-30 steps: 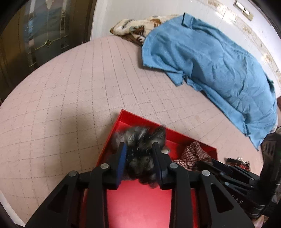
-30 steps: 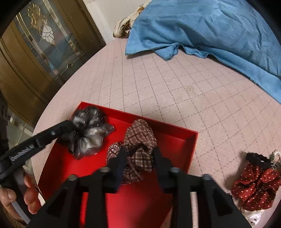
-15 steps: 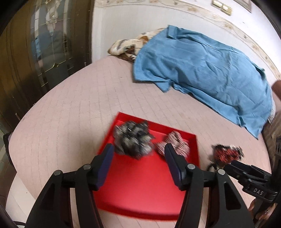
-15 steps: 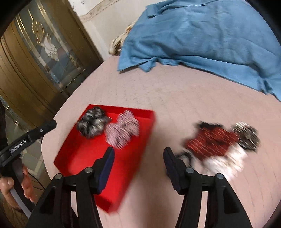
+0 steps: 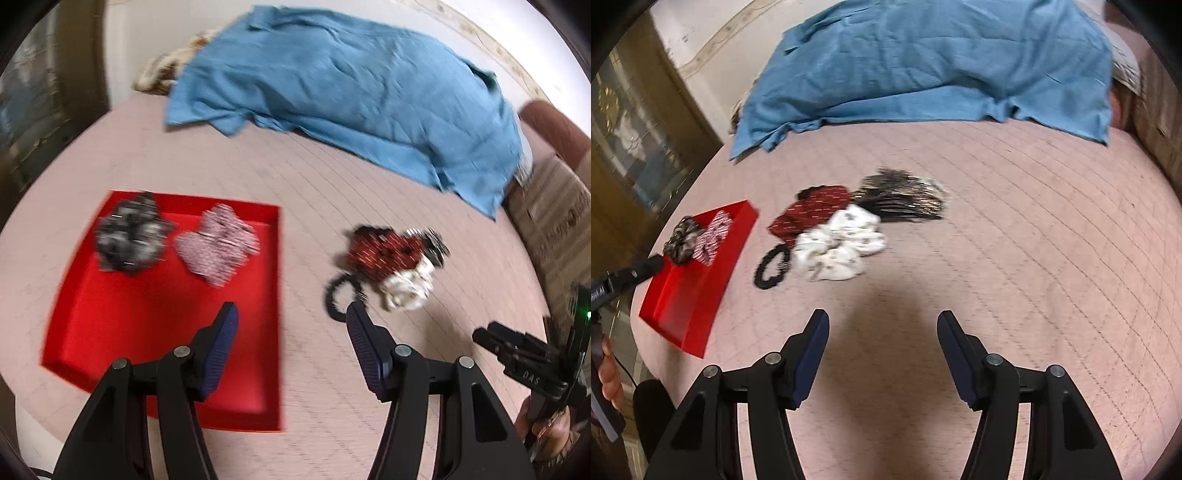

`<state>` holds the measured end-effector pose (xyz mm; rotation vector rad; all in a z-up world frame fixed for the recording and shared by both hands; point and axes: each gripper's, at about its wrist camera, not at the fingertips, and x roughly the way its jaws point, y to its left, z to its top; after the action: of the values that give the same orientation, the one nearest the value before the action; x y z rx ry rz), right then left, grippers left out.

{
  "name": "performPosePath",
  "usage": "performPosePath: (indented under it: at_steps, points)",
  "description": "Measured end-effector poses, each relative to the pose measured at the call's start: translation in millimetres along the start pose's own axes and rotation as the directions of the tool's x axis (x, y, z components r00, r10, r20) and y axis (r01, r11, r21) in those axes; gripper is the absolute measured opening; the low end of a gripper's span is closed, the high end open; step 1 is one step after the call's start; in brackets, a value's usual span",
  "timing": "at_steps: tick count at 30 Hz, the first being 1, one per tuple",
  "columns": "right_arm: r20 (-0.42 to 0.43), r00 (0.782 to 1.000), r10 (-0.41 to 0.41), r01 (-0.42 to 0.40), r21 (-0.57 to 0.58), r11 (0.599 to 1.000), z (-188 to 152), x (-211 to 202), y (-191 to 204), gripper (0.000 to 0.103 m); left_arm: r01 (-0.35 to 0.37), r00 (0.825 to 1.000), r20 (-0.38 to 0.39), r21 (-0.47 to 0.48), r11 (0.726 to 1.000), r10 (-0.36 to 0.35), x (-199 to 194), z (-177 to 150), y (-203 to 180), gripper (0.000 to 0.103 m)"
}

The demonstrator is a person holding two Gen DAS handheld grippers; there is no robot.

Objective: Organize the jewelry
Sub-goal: 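Grasp the red polka-dot scrunchie with the left tool while the right tool grasps the white scrunchie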

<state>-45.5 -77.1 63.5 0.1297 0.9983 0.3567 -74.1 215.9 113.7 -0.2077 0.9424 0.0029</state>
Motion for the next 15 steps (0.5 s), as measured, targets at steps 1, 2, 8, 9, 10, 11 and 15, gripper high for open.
performPosePath:
  at_steps: [1,2,8,9,10,11,15]
  points:
    - [0.001,1.000,0.002,-0.002,0.007,1.000,-1,1,-2,0.065,0.011,1.000,-0.014,0.011,1.000,-0.011,7,0,-8,0.060]
    - [0.001,1.000,0.008,-0.008,0.018,1.000,0,3,-6,0.065,0.020,1.000,-0.023,0.019,1.000,-0.019,12,0,-14,0.060]
    - [0.002,0.998,0.062,-0.062,0.038,0.997,6,21,-11,0.065,0.053,0.998,-0.031,0.065,0.996,-0.051,37,13,-45,0.060]
    - [0.000,0.998,0.070,-0.069,0.039,0.997,8,26,-11,0.065,0.061,0.998,-0.028,0.076,0.995,-0.059,41,16,-50,0.060]
    - [0.000,0.997,0.076,-0.076,0.040,0.996,9,29,-10,0.065,0.068,0.997,-0.027,0.086,0.994,-0.066,44,18,-54,0.060]
    - [0.000,0.996,0.086,-0.086,0.043,0.995,12,34,-10,0.065,0.079,0.997,-0.027,0.101,0.992,-0.077,48,21,-60,0.060]
    - [0.009,0.993,0.117,-0.118,0.059,0.991,24,52,-8,0.065,0.139,0.990,-0.043,0.119,0.983,-0.135,70,35,-79,0.060]
